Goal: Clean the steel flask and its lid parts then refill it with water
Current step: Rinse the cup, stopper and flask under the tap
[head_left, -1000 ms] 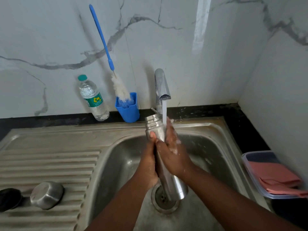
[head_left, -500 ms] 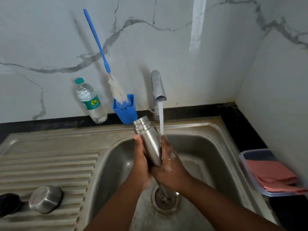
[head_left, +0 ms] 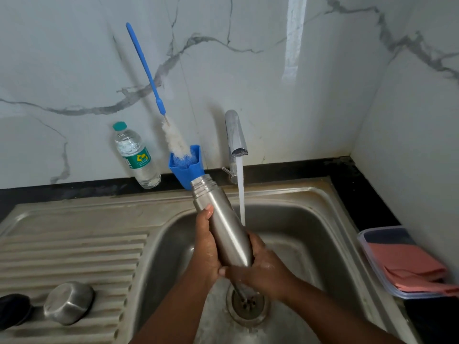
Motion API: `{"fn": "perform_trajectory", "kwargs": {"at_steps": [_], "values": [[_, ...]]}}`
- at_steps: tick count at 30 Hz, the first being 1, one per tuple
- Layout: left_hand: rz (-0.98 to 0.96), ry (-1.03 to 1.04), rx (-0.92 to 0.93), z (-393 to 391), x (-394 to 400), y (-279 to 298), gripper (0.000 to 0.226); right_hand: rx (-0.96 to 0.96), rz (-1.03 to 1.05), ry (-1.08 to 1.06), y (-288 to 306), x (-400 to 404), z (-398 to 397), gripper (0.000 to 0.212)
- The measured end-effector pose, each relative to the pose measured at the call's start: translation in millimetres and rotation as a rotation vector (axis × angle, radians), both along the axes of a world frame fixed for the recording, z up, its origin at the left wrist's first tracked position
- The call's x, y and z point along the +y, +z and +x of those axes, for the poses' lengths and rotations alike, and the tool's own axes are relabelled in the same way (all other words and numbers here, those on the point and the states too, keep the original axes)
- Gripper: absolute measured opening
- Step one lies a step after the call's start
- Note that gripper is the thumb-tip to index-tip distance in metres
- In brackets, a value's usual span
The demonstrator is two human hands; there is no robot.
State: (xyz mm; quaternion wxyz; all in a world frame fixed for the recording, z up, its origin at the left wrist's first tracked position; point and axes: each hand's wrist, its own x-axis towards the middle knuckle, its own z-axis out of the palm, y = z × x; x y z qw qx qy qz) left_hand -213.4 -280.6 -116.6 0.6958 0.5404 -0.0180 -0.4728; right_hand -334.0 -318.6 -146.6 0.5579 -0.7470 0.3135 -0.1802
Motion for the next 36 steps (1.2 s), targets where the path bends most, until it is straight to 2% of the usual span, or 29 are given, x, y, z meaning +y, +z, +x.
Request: {"fn": "perform_trajectory", "kwargs": {"at_steps": [3,6,8,10,12,14,16,20,24,26,28,30,33,36], "values": [[0.004,-0.058,0.020,-7.5,-5.3,5.9,0.066,0.031,0.044,0.041,17.7,-23.8,11.1,0.090],[0.029,-0.130,-0.137,-7.3,-12.1,13.6,0.071,-0.031,0.033,0.020,16.6,-27.9,13.9,0.079],[0.094,-0.169,-0.343,-6.1,-20.2,13.1,0.089,0.022,-0.157,-0.121,4.4,-16.3,12.8,0.087],[0.091,-0.163,-0.406,-8.0,-25.0,14.1,0.092,0.168,-0.369,-0.256,-4.7,-4.3,8.3,0.100],[0.032,-0.106,-0.368,-11.0,-24.1,10.5,0.068,0.265,-0.432,-0.251,-6.4,5.4,4.5,0.100],[-0.017,-0.082,-0.335,-14.9,-20.9,3.5,0.052,0.204,-0.446,-0.195,-1.2,5.7,8.7,0.089],[-0.051,-0.109,-0.325,-19.5,-20.0,-2.2,0.053,0.076,-0.464,-0.136,4.3,-4.5,20.4,0.074],[-0.096,-0.024,-0.199,-11.6,-20.0,-5.4,0.049,0.044,-0.495,-0.007,8.3,-19.8,29.2,0.083],[-0.109,0.068,-0.066,8.3,-16.7,0.0,0.079,0.118,-0.636,-0.086,-13.4,1.5,2.6,0.086],[-0.109,0.109,-0.074,19.9,-14.6,3.0,0.081,0.213,-0.551,-0.065,-28.2,4.0,-12.8,0.095],[-0.162,0.108,-0.097,28.2,-10.5,4.2,0.069,0.275,-0.398,-0.031,-29.8,-1.9,-21.3,0.101],[-0.234,0.084,-0.076,25.0,-6.6,3.7,0.066,0.210,-0.338,-0.003,-21.5,-11.7,-16.8,0.097],[-0.223,0.025,-0.074,6.1,-5.2,-1.2,0.051,0.109,-0.281,0.014,4.7,-23.0,4.6,0.089],[-0.182,-0.055,-0.146,-1.4,-8.7,-6.0,0.070,0.101,-0.197,-0.010,15.8,-30.7,13.8,0.089]]}}
